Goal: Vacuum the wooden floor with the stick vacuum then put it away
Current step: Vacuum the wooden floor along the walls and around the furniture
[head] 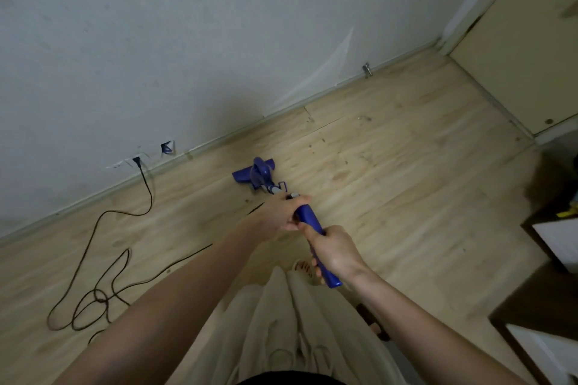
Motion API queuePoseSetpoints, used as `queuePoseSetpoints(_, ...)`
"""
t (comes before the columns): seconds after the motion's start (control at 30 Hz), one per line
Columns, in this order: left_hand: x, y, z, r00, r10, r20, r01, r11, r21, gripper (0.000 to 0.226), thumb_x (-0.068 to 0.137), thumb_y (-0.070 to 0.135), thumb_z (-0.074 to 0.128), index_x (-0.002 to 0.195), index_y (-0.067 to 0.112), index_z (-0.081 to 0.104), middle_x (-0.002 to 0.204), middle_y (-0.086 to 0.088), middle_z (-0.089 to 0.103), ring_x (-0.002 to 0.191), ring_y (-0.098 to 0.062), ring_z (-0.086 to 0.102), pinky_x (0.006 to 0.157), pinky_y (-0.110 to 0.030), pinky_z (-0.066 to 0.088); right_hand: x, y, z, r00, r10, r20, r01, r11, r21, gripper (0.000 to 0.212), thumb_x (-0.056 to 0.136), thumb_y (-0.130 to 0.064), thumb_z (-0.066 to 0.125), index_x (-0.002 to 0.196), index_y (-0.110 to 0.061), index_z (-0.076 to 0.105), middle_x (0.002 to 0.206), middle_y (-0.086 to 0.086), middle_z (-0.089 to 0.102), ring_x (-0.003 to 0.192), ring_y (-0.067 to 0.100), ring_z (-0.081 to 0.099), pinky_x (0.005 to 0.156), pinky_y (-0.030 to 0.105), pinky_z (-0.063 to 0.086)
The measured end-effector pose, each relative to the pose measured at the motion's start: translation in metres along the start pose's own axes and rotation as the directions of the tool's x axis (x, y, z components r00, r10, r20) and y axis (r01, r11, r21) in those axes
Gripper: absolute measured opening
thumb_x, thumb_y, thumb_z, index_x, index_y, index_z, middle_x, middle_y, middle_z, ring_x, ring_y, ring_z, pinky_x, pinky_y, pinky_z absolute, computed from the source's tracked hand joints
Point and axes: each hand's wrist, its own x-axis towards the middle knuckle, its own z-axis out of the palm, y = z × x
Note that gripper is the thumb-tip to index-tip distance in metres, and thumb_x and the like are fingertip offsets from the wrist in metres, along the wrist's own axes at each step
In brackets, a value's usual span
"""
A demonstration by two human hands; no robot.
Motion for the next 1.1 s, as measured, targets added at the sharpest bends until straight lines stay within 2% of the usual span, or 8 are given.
queuePoseSetpoints(0.07,-0.003,-0.002,-0.011,1.0,0.005,0.026,-0.006,0.998,0.055,0.012,0.095,0.022,0.059,0.091,0.012,0.054,0.079,-0.003,0.054,0.066,-0.011,0.056,0.066,-0.024,0.052,-0.001,0.0,0.014,1.0,0.015,-0.024,-0.014,0.999,0.03,0.048,0.092,-0.048,0.056,0.083,-0.001,0.058,0.057,0.011,0.059,0.038,0.021,0.053,0.042,0.028,0.048)
queuePoseSetpoints(0.27,0.01,0.015,-0.036,1.0,-0.019,-0.011,0.019,0.999,0.029,0.02,0.092,0.023,0.062,0.081,0.014,0.048,0.07,0.0,0.048,0.055,-0.009,0.049,0.045,-0.018,0.043,0.02,-0.023,0.034,1.0,0.017,-0.007,-0.016,0.993,0.118,0.045,0.092,-0.046,0.059,0.081,-0.004,0.052,0.055,0.01,0.052,0.034,0.02,0.048,0.037,0.023,0.041)
queuePoseSetpoints(0.5,0.047,0.046,-0.044,0.993,-0.055,-0.102,0.054,0.999,-0.007,0.017,0.093,0.027,0.062,0.09,0.013,0.054,0.075,-0.003,0.053,0.06,-0.011,0.053,0.052,-0.022,0.049,0.07,-0.053,0.011,0.996,-0.05,0.069,0.054,0.997,-0.051,0.045,0.093,-0.05,0.056,0.092,-0.005,0.052,0.06,0.008,0.054,0.037,0.018,0.051,0.036,0.022,0.042)
queuePoseSetpoints(0.63,0.076,0.077,-0.036,0.989,-0.036,-0.146,0.022,0.995,-0.096,0.015,0.095,0.022,0.059,0.088,0.013,0.049,0.072,-0.004,0.047,0.057,-0.012,0.048,0.046,-0.02,0.046,0.1,-0.082,-0.018,0.985,-0.103,0.137,0.117,0.989,-0.094,0.043,0.096,-0.045,0.053,0.078,-0.007,0.049,0.058,0.008,0.052,0.041,0.018,0.05,0.041,0.024,0.042)
queuePoseSetpoints(0.8,0.109,0.122,-0.012,0.978,-0.026,-0.206,-0.007,0.987,-0.158,0.018,0.093,0.026,0.061,0.098,0.011,0.053,0.077,-0.006,0.056,0.061,-0.015,0.054,0.057,-0.024,0.051,0.135,-0.12,-0.073,0.961,-0.073,0.266,0.115,0.982,-0.147,0.041,0.099,-0.045,0.047,0.076,-0.012,0.044,0.06,0.005,0.047,0.045,0.016,0.045,0.042,0.023,0.04)
queuePoseSetpoints(0.9,0.125,0.148,0.009,0.962,-0.028,-0.273,-0.03,0.977,-0.209,0.016,0.093,0.026,0.061,0.093,0.012,0.054,0.076,-0.006,0.058,0.058,-0.015,0.054,0.066,-0.029,0.051,0.159,-0.142,-0.108,0.949,-0.07,0.307,0.134,0.972,-0.192,0.04,0.097,-0.047,0.05,0.079,-0.011,0.047,0.059,0.005,0.049,0.042,0.015,0.046,0.039,0.019,0.04)
queuePoseSetpoints(1.0,0.137,0.168,0.024,0.948,-0.022,-0.317,-0.065,0.963,-0.263,0.018,0.092,0.026,0.061,0.097,0.009,0.055,0.083,-0.009,0.059,0.07,-0.019,0.057,0.078,-0.036,0.053,0.175,-0.158,-0.13,0.945,-0.055,0.321,0.125,0.971,-0.202,0.042,0.096,-0.048,0.051,0.085,-0.008,0.049,0.057,0.006,0.05,0.04,0.015,0.047,0.038,0.019,0.04)
queuePoseSetpoints(1.1,0.142,0.173,0.027,0.943,-0.035,-0.332,-0.055,0.965,-0.257,0.019,0.091,0.023,0.059,0.101,0.007,0.055,0.092,-0.015,0.057,0.085,-0.025,0.056,0.087,-0.039,0.053,0.173,-0.165,-0.138,0.933,-0.058,0.355,0.144,0.965,-0.219,0.039,0.099,-0.045,0.046,0.078,-0.012,0.048,0.057,0.005,0.049,0.042,0.014,0.047,0.037,0.018,0.04)
